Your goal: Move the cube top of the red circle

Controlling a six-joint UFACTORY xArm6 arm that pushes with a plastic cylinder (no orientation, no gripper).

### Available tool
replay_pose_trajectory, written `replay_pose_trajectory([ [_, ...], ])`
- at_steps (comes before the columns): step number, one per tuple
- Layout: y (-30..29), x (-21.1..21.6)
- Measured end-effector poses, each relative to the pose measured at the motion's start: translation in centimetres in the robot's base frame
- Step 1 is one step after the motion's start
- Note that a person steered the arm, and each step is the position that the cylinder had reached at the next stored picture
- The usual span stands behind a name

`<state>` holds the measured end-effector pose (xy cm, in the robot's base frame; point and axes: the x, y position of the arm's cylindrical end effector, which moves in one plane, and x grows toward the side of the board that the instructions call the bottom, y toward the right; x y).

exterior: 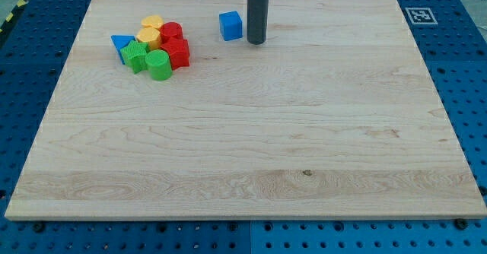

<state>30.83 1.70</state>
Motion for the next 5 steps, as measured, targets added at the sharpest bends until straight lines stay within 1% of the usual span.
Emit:
replay_pose_trajectory([
  [1,-0.7,-3.0],
  [2,-1.1,-2.0],
  [3,-0.1,-1.7],
  [4,-0.8,-0.8],
  [5,-2.9,-1.6],
])
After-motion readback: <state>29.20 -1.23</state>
